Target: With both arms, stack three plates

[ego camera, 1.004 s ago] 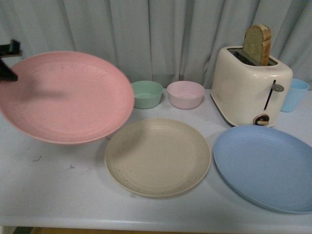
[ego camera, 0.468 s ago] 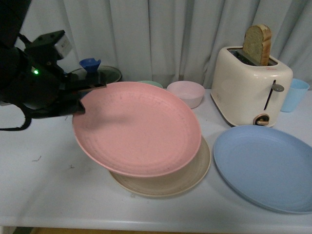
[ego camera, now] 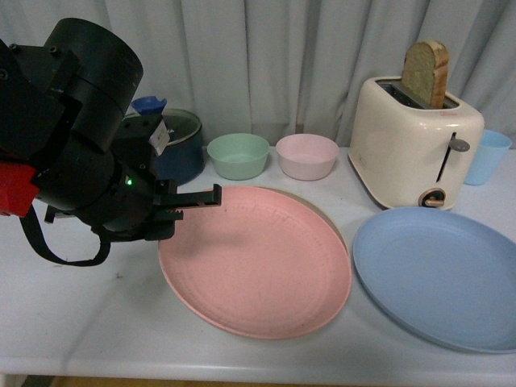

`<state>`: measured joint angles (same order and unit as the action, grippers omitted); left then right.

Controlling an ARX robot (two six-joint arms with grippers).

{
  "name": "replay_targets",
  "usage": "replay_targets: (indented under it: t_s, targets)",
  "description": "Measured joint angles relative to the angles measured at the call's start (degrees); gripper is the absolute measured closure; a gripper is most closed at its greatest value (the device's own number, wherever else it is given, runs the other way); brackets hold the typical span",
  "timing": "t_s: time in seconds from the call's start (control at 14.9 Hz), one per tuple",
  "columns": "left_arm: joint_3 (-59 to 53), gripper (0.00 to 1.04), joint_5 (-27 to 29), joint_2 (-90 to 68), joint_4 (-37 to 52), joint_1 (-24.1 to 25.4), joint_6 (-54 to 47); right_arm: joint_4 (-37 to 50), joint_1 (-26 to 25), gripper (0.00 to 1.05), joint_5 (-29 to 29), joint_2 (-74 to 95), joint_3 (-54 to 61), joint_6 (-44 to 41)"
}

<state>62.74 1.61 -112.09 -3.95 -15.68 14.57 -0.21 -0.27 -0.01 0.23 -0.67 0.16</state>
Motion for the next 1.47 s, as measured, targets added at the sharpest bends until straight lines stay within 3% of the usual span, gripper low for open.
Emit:
replay_targets:
  t_s: [0.27,0.54,0.6,0.67,0.74,0.8,0.94,1.47]
  targets:
    - [4.68,0.99,-0.15,-4.02,-1.27,0.33,-0.96,0.0,0.0,0.06,0.0,0.0,0.0,0.0]
    - [0.94,0.53,-4.31,1.44,2.97,0.52,-0.28,0.0,0.0,0.06,0.0,0.0,0.0,0.0]
    - [-13.68,0.17,-6.27,21.66,21.55,0.55,-1.64,0.0,0.0,0.06,0.0,0.0,0.0,0.0]
    - [-17.07,0.12,-3.26,24.15,31.67,0.09,-3.74,0.0,0.0,0.06,0.0,0.0,0.0,0.0]
    - [-23.58,0.26,7.8,24.28,47.28,0.5,-8.87,0.0,0.02,0.06,0.0,0.0,0.0,0.0]
    - [-31.45,0.39,10.67,24.68,54.31,1.97,-11.13,-0.02,-0.04,0.06,0.02,0.02,0.0,0.0]
    - [-39.8,0.68,9.33,33.05,60.92,5.51,-13.27,0.0,-0.04,0.06,0.0,0.0,0.0,0.0]
    - [-48.26,1.04,5.92,40.11,59.39,7.8,-13.53,0.0,-0.04,0.06,0.0,0.0,0.0,0.0]
